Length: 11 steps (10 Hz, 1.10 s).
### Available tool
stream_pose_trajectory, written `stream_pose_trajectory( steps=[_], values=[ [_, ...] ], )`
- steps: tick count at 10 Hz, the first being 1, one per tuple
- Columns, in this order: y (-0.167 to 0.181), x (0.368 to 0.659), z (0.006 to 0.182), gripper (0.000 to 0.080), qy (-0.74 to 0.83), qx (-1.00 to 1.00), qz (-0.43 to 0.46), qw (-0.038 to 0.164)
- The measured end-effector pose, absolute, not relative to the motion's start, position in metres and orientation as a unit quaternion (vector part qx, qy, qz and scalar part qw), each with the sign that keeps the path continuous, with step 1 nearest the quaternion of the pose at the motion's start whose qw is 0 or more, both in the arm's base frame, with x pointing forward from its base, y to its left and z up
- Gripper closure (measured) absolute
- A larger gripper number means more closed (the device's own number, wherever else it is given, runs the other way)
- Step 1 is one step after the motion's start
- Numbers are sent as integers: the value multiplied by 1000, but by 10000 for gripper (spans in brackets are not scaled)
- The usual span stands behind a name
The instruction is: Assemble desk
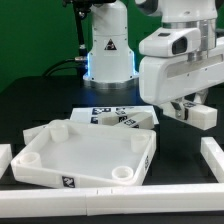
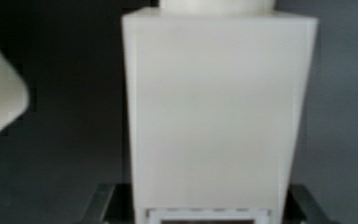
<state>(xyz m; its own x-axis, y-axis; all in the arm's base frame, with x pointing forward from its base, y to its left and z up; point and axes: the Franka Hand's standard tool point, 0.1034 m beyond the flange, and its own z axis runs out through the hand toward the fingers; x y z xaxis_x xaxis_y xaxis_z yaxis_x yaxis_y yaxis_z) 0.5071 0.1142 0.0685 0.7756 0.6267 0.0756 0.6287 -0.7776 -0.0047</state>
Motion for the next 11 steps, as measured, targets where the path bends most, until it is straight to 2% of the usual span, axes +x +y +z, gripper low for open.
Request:
stream_pose_trajectory(
  steps=[3,4,6,7,11],
  values=[
    [115,505,67,528,-325,-945,-32,16],
    [120,497,67,528,-279,-959,-48,16],
    [142,442,59,528,-155,-986,-60,31],
    [145,430,53,528,-148,-987,-52,34],
    [149,431,52,528,-140,-988,-61,38]
  ],
)
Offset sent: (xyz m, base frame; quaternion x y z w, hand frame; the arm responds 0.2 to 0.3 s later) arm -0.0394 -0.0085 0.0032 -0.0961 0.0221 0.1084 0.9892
